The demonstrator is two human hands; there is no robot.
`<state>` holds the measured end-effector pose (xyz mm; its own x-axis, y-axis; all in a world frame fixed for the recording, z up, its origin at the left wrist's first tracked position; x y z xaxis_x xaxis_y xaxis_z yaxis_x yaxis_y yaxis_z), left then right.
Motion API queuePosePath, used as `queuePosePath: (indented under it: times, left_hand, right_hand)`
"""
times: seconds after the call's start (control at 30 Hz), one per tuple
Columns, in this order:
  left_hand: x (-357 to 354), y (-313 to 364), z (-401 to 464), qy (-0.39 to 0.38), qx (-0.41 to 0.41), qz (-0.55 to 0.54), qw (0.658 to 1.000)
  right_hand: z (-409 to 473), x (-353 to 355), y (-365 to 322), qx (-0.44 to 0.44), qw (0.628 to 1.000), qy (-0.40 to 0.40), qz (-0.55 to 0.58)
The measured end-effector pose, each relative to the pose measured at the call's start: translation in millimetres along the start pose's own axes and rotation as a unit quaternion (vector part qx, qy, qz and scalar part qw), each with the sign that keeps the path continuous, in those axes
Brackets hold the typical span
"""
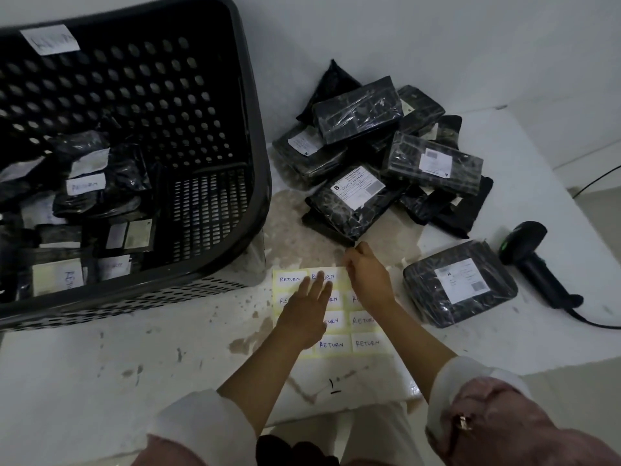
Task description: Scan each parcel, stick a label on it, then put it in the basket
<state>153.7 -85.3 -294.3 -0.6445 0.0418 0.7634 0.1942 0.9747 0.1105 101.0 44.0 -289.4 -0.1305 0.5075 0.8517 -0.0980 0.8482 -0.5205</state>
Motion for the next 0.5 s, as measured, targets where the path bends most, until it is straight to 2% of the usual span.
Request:
queuePosePath:
  times: [0.23, 0.5]
  left_hand:
    - [-1, -1, -2, -0.012, -0.004, 0.003, 1.000]
    - [-2, -3, -1, -0.028, -0.003, 0.011, 1.000]
  right_hand:
    - [-8, 1, 2, 0.034, 0.998, 0.050, 0.023]
    - [-19, 1, 12, 0.025, 0.985, 0.114, 0.128]
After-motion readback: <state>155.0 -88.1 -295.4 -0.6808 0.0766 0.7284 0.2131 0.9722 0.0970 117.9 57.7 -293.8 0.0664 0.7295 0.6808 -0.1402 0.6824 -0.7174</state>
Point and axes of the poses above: each hand's wrist, its own z-axis towards the middle knuckle, its own x-axis out of the back of the hand, y = z × x, the point moved 5 cm from there along z, towards the middle knuckle, and after that the axes turned 9 degrees about x, right-handed, at the moved point
